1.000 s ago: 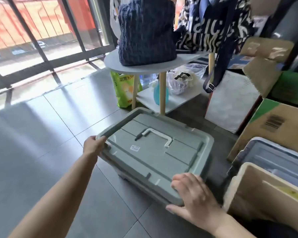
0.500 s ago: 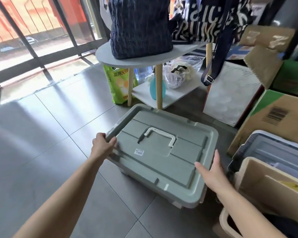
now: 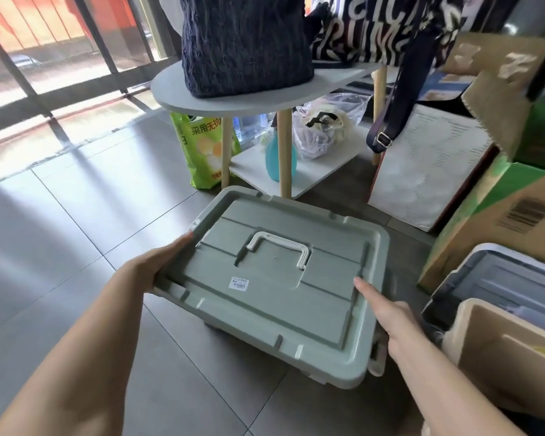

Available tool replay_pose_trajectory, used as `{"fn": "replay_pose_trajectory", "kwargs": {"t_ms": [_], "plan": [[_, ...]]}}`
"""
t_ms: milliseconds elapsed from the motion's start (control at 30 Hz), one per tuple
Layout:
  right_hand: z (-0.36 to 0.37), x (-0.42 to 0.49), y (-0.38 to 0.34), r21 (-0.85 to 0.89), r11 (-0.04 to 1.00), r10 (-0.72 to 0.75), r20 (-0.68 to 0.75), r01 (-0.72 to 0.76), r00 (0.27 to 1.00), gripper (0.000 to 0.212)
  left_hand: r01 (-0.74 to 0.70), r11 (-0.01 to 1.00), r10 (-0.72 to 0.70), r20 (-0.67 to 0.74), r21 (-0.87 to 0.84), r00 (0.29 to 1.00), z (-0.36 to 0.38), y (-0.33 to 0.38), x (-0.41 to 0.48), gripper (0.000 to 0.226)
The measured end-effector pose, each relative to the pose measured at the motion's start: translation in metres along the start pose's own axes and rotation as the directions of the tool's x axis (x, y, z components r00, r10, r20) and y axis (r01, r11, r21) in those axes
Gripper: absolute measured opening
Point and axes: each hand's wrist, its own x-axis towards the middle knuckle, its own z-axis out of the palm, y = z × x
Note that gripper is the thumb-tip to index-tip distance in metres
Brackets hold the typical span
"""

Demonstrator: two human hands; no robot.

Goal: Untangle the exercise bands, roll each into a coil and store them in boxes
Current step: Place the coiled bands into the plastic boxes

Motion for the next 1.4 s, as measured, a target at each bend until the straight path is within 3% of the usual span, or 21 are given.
{"fn": "replay_pose_trajectory", "kwargs": {"t_ms": [67, 133, 233, 400, 500, 567, 700, 767, 867, 967, 1067, 1133, 1233, 1333, 1400], "plan": [[0.003, 0.000, -0.006, -0.146, 0.986, -0.096, -0.113, 0.079, 0.989, 0.078, 0.022, 0.997, -0.019, 0.054, -0.071, 0.998, -0.002, -0.002, 0.000, 0.083], [0.005, -0.002, -0.007, -0.246, 0.952, -0.229, -0.182, 0.182, 0.956, 0.076, -0.037, 0.998, 0.035, -0.031, -0.045, 0.999, -0.004, -0.004, 0.003, 0.089], [0.005, -0.006, -0.005, -0.331, 0.888, -0.385, -0.152, 0.320, 0.910, 0.052, -0.170, 0.985, 0.172, -0.261, 0.030, 0.950, 0.000, -0.004, 0.002, 0.080], [0.007, -0.009, -0.012, -0.430, 0.821, -0.464, -0.117, 0.376, 0.878, 0.039, -0.323, 0.908, 0.405, -0.362, 0.265, 0.840, 0.008, -0.001, 0.003, 0.055], [0.009, -0.010, -0.017, -0.547, 0.739, -0.525, -0.104, 0.392, 0.844, 0.024, -0.228, 0.769, 0.535, -0.406, 0.597, 0.741, 0.010, 0.005, 0.002, 0.054], [0.010, -0.010, -0.021, -0.587, 0.716, -0.529, -0.103, 0.378, 0.842, 0.024, -0.140, 0.671, 0.587, -0.405, 0.729, 0.701, 0.016, 0.011, 0.000, 0.053], [0.001, -0.009, -0.033, -0.688, 0.638, -0.474, 0.004, 0.346, 0.881, 0.031, 0.005, 0.574, 0.546, -0.388, 0.819, 0.743, 0.025, 0.023, -0.008, 0.044], [-0.018, -0.008, -0.037, -0.662, 0.627, -0.416, 0.163, 0.412, 0.895, 0.045, -0.016, 0.506, 0.596, -0.337, 0.862, 0.729, 0.040, 0.033, -0.018, 0.036], [-0.067, -0.011, -0.039, -0.589, 0.617, -0.486, 0.236, 0.522, 0.841, 0.069, -0.241, 0.379, 0.745, -0.140, 0.893, 0.652, 0.099, 0.054, -0.036, 0.047], [-0.136, -0.007, -0.038, -0.597, 0.567, -0.650, 0.099, 0.568, 0.754, 0.057, -0.514, 0.313, 0.799, 0.071, 0.799, 0.597, 0.190, 0.080, -0.064, 0.062], [-0.217, 0.005, -0.034, -0.627, 0.596, -0.707, -0.113, 0.501, 0.699, 0.044, -0.697, 0.253, 0.809, 0.249, 0.671, 0.533, 0.287, 0.102, -0.095, 0.060], [-0.270, 0.014, -0.025, -0.642, 0.645, -0.692, -0.262, 0.415, 0.672, 0.040, -0.754, 0.257, 0.774, 0.338, 0.605, 0.535, 0.347, 0.112, -0.114, 0.056], [-0.337, 0.030, -0.005, -0.662, 0.707, -0.612, -0.398, 0.248, 0.684, 0.043, -0.754, 0.325, 0.703, 0.388, 0.571, 0.597, 0.415, 0.120, -0.133, 0.046], [-0.375, 0.049, 0.010, -0.584, 0.806, -0.433, -0.477, 0.092, 0.765, 0.065, -0.735, 0.435, 0.650, 0.384, 0.519, 0.656, 0.453, 0.121, -0.135, 0.046], [-0.384, 0.063, 0.015, -0.407, 0.908, -0.282, -0.421, 0.098, 0.862, 0.072, -0.705, 0.553, 0.627, 0.336, 0.444, 0.703, 0.467, 0.119, -0.131, 0.044]]}}
